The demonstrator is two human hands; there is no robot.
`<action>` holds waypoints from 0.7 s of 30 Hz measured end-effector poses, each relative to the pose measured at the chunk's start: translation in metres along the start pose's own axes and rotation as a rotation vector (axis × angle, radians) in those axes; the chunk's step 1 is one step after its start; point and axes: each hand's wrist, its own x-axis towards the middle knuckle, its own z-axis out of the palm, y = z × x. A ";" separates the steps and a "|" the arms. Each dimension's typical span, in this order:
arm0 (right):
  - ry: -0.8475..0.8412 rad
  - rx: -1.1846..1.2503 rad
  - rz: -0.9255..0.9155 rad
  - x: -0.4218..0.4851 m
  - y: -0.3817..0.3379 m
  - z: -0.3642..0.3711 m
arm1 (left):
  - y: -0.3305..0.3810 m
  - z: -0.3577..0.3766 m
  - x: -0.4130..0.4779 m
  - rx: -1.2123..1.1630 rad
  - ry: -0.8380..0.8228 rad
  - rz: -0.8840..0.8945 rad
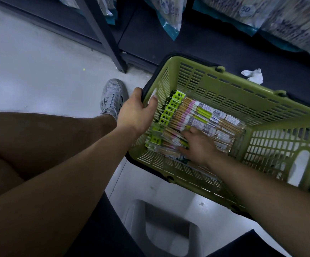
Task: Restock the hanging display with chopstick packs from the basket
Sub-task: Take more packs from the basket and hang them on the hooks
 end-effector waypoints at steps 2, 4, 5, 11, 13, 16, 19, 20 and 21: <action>0.007 0.007 -0.007 -0.004 -0.002 0.005 | 0.000 0.000 0.000 0.006 0.001 0.003; -0.025 -0.011 -0.012 -0.006 0.001 0.007 | 0.000 0.000 0.000 0.007 0.003 0.004; -0.045 -0.033 -0.015 -0.007 0.003 0.007 | 0.000 0.000 0.000 0.005 0.003 0.004; -0.020 -0.107 0.033 -0.014 0.002 0.014 | 0.000 0.000 -0.001 0.002 -0.001 0.007; -0.011 -0.082 0.046 -0.012 0.002 0.014 | 0.000 -0.001 -0.001 -0.006 -0.008 0.002; 0.011 -0.027 0.070 -0.008 0.007 0.008 | 0.001 -0.001 0.000 -0.021 -0.012 -0.009; 0.019 -0.034 0.079 -0.008 0.009 0.005 | 0.001 -0.001 0.000 -0.016 -0.005 -0.009; 0.016 -0.054 0.082 -0.008 0.009 0.006 | 0.001 0.000 0.000 -0.013 -0.004 -0.008; 0.016 -0.078 0.087 -0.009 0.007 0.008 | 0.001 0.000 0.000 -0.011 -0.003 -0.008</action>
